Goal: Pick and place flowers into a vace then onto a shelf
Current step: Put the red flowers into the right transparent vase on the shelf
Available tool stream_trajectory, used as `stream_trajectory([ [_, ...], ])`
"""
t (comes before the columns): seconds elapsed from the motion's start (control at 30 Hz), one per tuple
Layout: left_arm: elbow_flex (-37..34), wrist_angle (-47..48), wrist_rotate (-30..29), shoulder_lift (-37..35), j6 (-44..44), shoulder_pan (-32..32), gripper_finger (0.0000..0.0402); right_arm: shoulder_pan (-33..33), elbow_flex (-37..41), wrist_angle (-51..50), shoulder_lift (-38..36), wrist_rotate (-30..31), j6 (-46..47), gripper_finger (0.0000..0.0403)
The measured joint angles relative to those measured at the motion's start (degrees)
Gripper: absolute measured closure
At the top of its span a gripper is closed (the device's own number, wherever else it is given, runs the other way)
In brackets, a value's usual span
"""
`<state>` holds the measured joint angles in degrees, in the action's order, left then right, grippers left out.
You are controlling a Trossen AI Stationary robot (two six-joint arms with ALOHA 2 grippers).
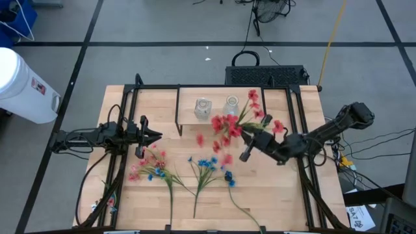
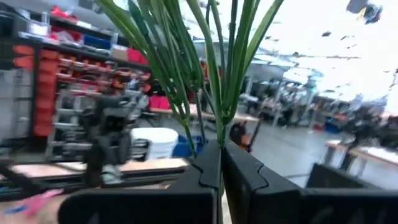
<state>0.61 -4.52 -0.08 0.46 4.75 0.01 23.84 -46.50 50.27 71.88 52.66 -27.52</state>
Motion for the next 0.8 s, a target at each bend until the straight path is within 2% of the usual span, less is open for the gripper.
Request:
stream_trajectory([
  [0.23, 0.01, 0.01, 0.0, 0.01, 0.0, -0.02, 0.0344, -5.79, 0.0, 2.92, -0.88, -7.98, -2.15, 0.0403],
  [0.57, 0.0, 0.0, 0.0, -0.01, 0.0, -0.01, 0.0344, -12.86, 0.0, 5.25, -2.59, -15.34, -3.37, 0.0403],
  [0.8, -0.01, 0.01, 0.0, -0.01, 0.01, -0.01, 0.0344, -15.57, 0.0, 7.65, -2.99, -17.11, -3.84, 0.0403],
])
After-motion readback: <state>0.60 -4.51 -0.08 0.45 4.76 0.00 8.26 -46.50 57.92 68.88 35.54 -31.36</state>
